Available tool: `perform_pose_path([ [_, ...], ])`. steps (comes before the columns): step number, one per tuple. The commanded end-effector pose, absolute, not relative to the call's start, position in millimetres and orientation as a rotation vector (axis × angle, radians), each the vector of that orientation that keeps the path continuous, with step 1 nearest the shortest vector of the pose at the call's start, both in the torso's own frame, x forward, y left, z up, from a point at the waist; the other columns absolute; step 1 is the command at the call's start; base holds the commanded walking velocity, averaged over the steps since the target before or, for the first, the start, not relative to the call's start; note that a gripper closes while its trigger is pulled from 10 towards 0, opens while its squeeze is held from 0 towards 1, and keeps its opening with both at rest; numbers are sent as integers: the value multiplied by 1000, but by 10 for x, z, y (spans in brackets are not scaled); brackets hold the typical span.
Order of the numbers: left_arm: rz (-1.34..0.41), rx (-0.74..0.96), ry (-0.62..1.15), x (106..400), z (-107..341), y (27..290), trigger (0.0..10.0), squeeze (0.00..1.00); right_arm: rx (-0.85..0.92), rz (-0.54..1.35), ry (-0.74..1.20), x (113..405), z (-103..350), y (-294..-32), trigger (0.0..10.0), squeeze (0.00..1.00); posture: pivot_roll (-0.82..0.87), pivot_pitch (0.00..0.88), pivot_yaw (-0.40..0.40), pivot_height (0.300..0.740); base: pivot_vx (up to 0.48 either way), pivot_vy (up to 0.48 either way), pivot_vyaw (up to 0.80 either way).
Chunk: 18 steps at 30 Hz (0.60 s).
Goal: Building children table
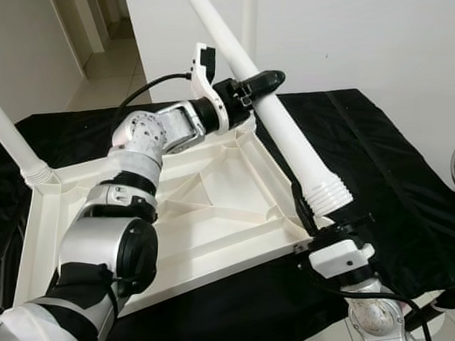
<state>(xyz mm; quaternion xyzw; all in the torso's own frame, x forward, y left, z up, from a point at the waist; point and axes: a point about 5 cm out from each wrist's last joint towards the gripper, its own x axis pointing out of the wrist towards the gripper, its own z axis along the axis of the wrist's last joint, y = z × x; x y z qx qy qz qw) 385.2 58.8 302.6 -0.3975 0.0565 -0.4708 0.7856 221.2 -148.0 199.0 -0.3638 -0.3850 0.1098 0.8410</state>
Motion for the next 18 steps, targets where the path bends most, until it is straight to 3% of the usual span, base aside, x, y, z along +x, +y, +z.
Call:
perform_pose_path([
  [1, -949, -827, 109, 3903, 3026, 735, 10000, 0, -766, 184, -908, 2133, 2086, -1491, 10000, 1000, -91, 54, 157, 740, 0, 0, 0],
  [4, -948, -823, 114, 3911, 3032, 754, 10000, 0, -790, 124, -921, 2085, 2052, -1533, 10000, 1000, -90, 58, 165, 740, 0, 0, 0],
  [5, -947, -826, 115, 3917, 3039, 768, 10000, 0, -821, 107, -932, 2037, 2008, -1544, 10000, 110, -91, 59, 170, 740, 0, 0, 0],
  [6, -946, -829, 117, 3921, 3044, 776, 10000, 0, -841, 100, -939, 2007, 1977, -1548, 10000, 110, -91, 59, 170, 740, 0, 0, 0],
  [7, -943, -830, 116, 3928, 3051, 788, 10000, 0, -858, 103, -933, 1982, 1917, -1551, 10000, 0, -89, 61, 178, 740, 0, 0, 0],
  [18, -936, -823, 109, 3961, 3110, 827, 10000, 0, -858, 40, -876, 1887, 1677, -1647, 10000, 0, -88, 63, 196, 740, 0, 0, 0],
])
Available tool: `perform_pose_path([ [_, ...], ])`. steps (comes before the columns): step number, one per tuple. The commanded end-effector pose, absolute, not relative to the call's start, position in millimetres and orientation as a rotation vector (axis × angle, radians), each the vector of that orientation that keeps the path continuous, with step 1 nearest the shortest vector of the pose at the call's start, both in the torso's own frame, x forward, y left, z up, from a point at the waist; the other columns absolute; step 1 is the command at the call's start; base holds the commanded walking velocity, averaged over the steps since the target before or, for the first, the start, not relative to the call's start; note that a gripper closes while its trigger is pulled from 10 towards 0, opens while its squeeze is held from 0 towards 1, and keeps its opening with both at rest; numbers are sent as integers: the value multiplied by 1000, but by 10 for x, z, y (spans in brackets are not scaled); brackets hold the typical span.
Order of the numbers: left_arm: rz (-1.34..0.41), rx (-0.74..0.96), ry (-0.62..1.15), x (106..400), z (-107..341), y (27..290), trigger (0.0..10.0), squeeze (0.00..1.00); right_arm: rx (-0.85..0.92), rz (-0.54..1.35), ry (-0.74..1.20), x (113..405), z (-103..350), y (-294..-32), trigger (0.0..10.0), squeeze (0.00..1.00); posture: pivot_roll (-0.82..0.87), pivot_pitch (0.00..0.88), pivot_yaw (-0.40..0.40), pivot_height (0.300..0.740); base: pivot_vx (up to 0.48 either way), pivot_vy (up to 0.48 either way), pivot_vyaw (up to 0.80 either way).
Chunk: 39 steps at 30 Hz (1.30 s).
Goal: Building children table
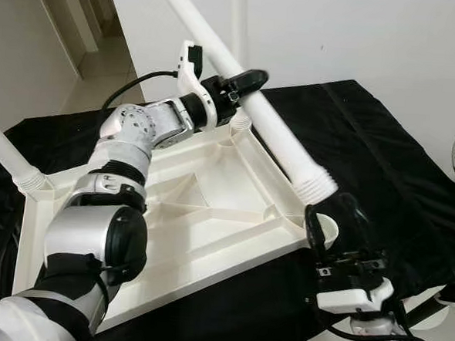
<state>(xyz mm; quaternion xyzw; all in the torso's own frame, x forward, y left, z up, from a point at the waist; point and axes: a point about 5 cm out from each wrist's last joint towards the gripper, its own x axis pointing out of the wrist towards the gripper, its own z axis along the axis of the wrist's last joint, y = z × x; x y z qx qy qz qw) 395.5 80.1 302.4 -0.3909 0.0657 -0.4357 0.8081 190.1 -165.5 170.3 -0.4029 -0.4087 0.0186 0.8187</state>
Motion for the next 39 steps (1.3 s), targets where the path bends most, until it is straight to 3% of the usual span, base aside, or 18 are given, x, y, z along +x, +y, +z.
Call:
perform_pose_path([
  [1, -936, -823, 109, 3961, 3110, 827, 10000, 0, -858, 40, -876, 1887, 1677, -1647, 10000, 0, -88, 63, 196, 740, 0, 0, 0],
  [10, -922, -802, 99, 3981, 3119, 854, 10000, 0, -807, -12, -812, 1861, 1626, -1743, 10000, 0, -88, 69, 185, 740, 0, 0, 0],
  [12, -919, -778, 77, 3979, 3115, 844, 10000, 0, -687, 1, -687, 2033, 1711, -1733, 10000, 0, -90, 67, 162, 740, 0, 0, 0],
  [14, -919, -778, 77, 3979, 3115, 844, 10000, 0, -687, 1, -687, 2033, 1711, -1733, 10000, 0, -90, 67, 162, 740, 0, 0, 0],
  [17, -898, -717, 26, 3965, 3104, 789, 10000, 0, -502, -7, -594, 2304, 1926, -1732, 10000, 0, -89, 62, 132, 740, 0, 0, 0],
  [20, -898, -712, 16, 3960, 3101, 774, 10000, 0, -485, -29, -592, 2356, 1969, -1763, 10000, 0, -89, 61, 128, 740, 0, 0, 0],
  [21, -901, -729, -6, 3953, 3117, 769, 0, 0, -491, -50, -581, 2415, 1987, -1798, 10000, 0, -84, 60, 115, 740, 0, 0, 0],
  [39, -910, -716, -79, 3915, 3201, 746, 0, 0, -422, -113, -496, 2654, 2180, -1907, 10000, 0, -84, 42, 98, 740, 0, 0, 0],
])
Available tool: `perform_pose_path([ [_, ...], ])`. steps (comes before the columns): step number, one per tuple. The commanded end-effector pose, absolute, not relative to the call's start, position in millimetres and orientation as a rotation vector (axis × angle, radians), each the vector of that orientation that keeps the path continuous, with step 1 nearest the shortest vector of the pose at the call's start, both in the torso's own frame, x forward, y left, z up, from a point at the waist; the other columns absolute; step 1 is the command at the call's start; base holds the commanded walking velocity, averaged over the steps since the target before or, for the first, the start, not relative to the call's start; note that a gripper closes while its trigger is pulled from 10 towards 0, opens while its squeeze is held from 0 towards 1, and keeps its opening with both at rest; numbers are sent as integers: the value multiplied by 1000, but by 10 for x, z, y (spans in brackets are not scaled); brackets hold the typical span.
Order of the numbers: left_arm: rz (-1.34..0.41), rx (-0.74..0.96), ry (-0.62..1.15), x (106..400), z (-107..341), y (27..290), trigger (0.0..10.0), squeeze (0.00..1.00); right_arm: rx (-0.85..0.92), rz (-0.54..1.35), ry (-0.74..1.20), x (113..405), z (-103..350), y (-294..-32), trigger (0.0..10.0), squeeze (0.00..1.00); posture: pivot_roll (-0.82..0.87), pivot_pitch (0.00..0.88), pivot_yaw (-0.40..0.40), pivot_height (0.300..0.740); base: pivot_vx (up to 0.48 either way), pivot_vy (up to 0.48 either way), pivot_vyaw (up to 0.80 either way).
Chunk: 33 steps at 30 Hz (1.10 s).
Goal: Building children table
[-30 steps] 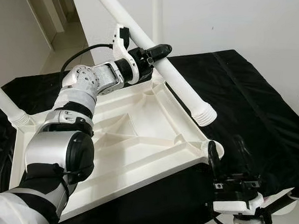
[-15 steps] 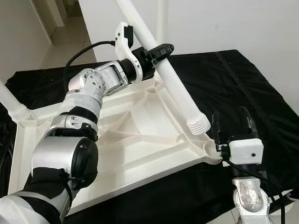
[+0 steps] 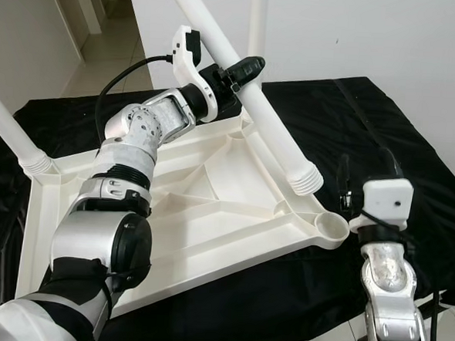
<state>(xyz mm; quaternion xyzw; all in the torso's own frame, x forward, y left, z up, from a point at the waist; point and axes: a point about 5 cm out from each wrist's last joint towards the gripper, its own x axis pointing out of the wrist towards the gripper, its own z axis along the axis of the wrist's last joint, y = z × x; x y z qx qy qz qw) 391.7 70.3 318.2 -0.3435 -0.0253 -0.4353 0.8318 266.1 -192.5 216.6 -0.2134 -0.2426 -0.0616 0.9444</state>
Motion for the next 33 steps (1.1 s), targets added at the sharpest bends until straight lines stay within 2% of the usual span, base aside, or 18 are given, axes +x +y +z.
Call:
perform_pose_path([
  [1, -907, -710, -82, 3912, 3197, 741, 0, 0, -403, -113, -481, 2665, 2185, -1905, 10000, 0, -84, 43, 97, 740, 0, 0, 0],
  [4, -896, -703, -83, 3915, 3184, 741, 0, 0, -385, -114, -469, 2678, 2190, -1895, 10000, 0, -83, 43, 97, 740, 0, 0, 0],
  [5, -879, -695, -81, 3923, 3169, 743, 2431, 0, -361, -103, -448, 2704, 2192, -1867, 10000, 0, -83, 43, 97, 740, 0, 0, 0],
  [7, -879, -695, -81, 3923, 3169, 743, 2431, 0, -361, -103, -448, 2704, 2192, -1867, 10000, 0, -83, 43, 97, 740, 0, 0, 0],
  [8, -869, -684, -76, 3929, 3158, 742, 10000, 0, -345, -94, -436, 2721, 2196, -1844, 10000, 0, -82, 44, 97, 740, 0, 0, 0],
  [10, -869, -684, -76, 3929, 3158, 742, 10000, 0, -345, -94, -436, 2721, 2196, -1844, 10000, 0, -82, 44, 97, 740, 0, 0, 0],
  [11, -851, -672, -98, 3932, 3172, 751, 9020, 0, -321, -68, -419, 2745, 2210, -1801, 10000, 0, -82, 46, 99, 740, 0, 0, 0],
  [13, -851, -672, -98, 3932, 3172, 751, 9020, 0, -321, -68, -419, 2745, 2210, -1801, 10000, 0, -82, 46, 99, 740, 0, 0, 0],
  [14, -834, -640, -127, 3930, 3190, 761, 0, 0, -269, -29, -392, 2772, 2221, -1749, 10000, 0, -81, 47, 99, 740, 0, 0, 0],
  [18, -804, -525, -186, 3907, 3227, 747, 0, 0, -182, 51, -348, 2814, 2285, -1676, 10000, 0, -79, 52, 97, 740, 0, 0, 0],
  [27, -773, -438, -241, 3889, 3288, 759, 0, 0, -109, 169, -326, 2834, 2391, -1638, 10000, 0, -72, 54, 89, 740, 0, 0, 0],
  [30, -777, -420, -256, 3875, 3318, 747, 0, 0, -139, 201, -312, 2839, 2414, -1621, 10000, 0, -75, 53, 89, 740, 0, 0, 0],
  [31, -780, -380, -272, 3850, 3345, 710, 10000, 0, -176, 218, -266, 2886, 2414, -1606, 10000, 0, -75, 52, 89, 740, 0, 0, 0],
  [33, -784, -347, -286, 3826, 3362, 672, 10000, 0, -203, 231, -225, 2921, 2410, -1595, 10000, 0, -75, 50, 89, 740, 0, 0, 0],
])
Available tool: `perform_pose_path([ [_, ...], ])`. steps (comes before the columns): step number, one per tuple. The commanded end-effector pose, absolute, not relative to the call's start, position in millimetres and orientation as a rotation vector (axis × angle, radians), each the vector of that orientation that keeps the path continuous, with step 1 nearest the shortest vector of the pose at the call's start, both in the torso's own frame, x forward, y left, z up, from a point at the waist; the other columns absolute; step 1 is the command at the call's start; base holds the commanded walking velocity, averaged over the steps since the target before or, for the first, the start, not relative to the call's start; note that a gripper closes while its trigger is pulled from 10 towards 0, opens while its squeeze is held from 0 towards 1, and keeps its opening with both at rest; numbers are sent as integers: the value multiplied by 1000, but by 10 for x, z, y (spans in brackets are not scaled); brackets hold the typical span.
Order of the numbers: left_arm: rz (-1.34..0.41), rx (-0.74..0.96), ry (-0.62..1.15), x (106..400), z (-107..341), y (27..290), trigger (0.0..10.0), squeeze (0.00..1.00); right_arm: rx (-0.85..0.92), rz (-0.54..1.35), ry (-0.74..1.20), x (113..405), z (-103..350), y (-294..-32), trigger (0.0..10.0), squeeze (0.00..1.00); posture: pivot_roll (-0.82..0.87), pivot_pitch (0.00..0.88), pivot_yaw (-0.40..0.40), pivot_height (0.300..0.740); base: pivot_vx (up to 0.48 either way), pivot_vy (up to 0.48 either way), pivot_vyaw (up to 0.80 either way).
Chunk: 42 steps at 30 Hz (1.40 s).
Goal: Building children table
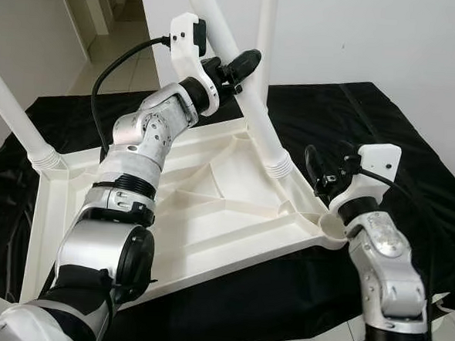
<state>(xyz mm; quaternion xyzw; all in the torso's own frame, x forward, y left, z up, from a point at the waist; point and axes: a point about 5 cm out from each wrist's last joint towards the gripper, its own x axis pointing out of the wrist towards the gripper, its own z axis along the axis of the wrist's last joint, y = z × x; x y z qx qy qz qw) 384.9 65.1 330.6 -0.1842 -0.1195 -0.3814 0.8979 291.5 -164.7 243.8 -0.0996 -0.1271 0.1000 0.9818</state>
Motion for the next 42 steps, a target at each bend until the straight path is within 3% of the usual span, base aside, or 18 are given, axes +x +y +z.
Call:
perform_pose_path([
  [1, -784, -347, -286, 3826, 3362, 672, 10000, 0, -203, 231, -225, 2921, 2410, -1595, 10000, 0, -75, 50, 89, 740, 0, 0, 0],
  [12, -803, -203, -390, 3622, 3445, 389, 10000, 0, -297, 374, -123, 3098, 2412, -1439, 10000, 0, -58, 39, 67, 740, 0, 0, 0],
  [21, -834, -191, -418, 3475, 3457, 222, 10000, 0, -336, 402, -96, 3212, 2431, -1368, 10000, 0, -50, 26, 61, 740, 0, 0, 0],
  [42, -873, -180, -417, 3314, 3407, 78, 10000, 0, -464, 336, -150, 3448, 2475, -1409, 10000, 0, -36, 12, 55, 740, 0, 0, 0],
])
